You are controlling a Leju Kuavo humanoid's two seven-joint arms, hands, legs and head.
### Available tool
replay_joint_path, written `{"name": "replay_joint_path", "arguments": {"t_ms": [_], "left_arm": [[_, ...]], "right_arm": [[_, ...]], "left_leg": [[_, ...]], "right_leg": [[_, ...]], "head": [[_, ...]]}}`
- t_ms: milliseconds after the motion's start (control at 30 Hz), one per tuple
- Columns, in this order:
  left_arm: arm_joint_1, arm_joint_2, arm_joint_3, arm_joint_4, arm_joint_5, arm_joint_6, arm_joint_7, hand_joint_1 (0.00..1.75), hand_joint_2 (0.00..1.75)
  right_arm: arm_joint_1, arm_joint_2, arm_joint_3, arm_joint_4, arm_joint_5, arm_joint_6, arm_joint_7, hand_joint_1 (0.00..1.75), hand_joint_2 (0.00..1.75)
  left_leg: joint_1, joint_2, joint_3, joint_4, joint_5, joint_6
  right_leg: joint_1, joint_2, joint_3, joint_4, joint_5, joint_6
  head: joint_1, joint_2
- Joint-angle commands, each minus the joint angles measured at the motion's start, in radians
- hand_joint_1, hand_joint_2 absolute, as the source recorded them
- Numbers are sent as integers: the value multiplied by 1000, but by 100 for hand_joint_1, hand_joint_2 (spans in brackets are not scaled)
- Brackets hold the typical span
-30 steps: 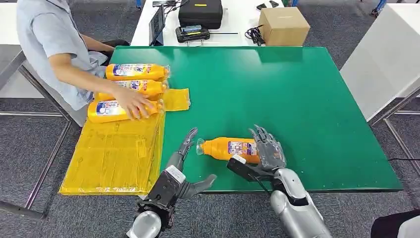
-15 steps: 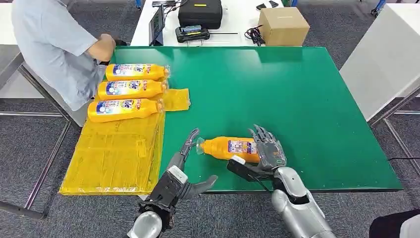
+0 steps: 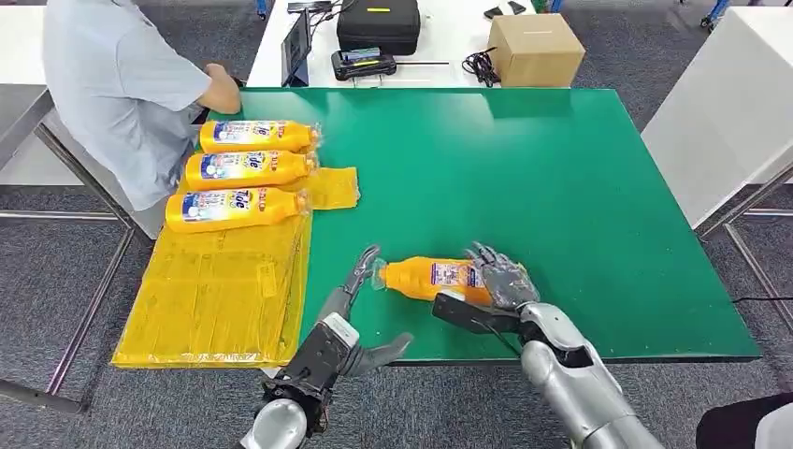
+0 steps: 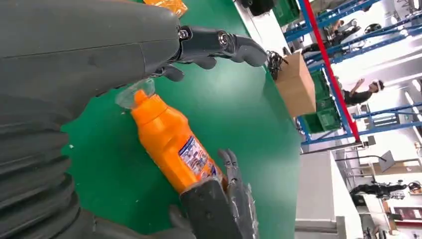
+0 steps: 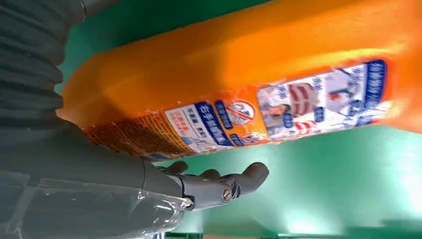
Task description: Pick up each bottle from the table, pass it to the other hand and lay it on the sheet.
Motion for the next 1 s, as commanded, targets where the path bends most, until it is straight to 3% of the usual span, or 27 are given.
{"name": "replay_joint_path", "arguments": {"t_ms": [33, 233, 433, 467, 500, 533, 567, 1000], "left_arm": [[-36, 25, -14, 62, -10, 0, 16, 0, 175], [-28, 25, -9, 51, -24, 0, 22, 0, 175], [-41, 21, -14, 70, -23, -4, 19, 0, 175], [-45, 20, -16, 76, -21, -5, 15, 0, 175], [-46, 20, -16, 76, -20, -5, 15, 0, 175], [-55, 19, -20, 88, -17, -5, 7, 0, 175], [-59, 18, -21, 91, -14, -6, 4, 0, 175], [-106, 0, -44, 140, 34, -7, -35, 0, 175]], "right_arm": [[-114, -56, 137, 136, -5, 36, 39, 0, 175], [-139, -76, 182, 130, 18, 45, 77, 0, 175], [-154, -102, 189, 145, -32, 98, 47, 0, 175], [-153, -106, 183, 151, -61, 112, 33, 10, 175], [-153, -109, 182, 152, -62, 112, 32, 140, 175], [-153, -113, 174, 166, -104, 132, 13, 168, 175], [-155, -120, 177, 170, -114, 139, 8, 175, 175], [-49, -55, -10, 206, -322, 66, -137, 175, 175]], "left_leg": [[0, 2, 5, -1, -2, -1], [0, 2, 3, 0, -1, -1], [0, 2, 5, 0, -2, -1], [0, 1, 3, -1, -1, -1], [0, 1, 5, 0, -2, -1], [0, 0, 3, -1, -1, -1], [0, 0, 2, -1, 0, -1], [1, -1, 4, -1, 0, -1]], "right_leg": [[1, 2, 5, -1, -1, -2], [0, 1, 3, 0, -1, -1], [0, 1, 4, 0, -1, -2], [0, 0, 3, 0, -1, -1], [0, 0, 5, 0, -2, -2], [0, 0, 3, 0, -1, -1], [0, 0, 2, 0, -1, -1], [1, -2, 5, -2, -1, -1]], "head": [[0, 0], [0, 0], [0, 0], [0, 0], [0, 0], [0, 0], [0, 0], [0, 0]]}}
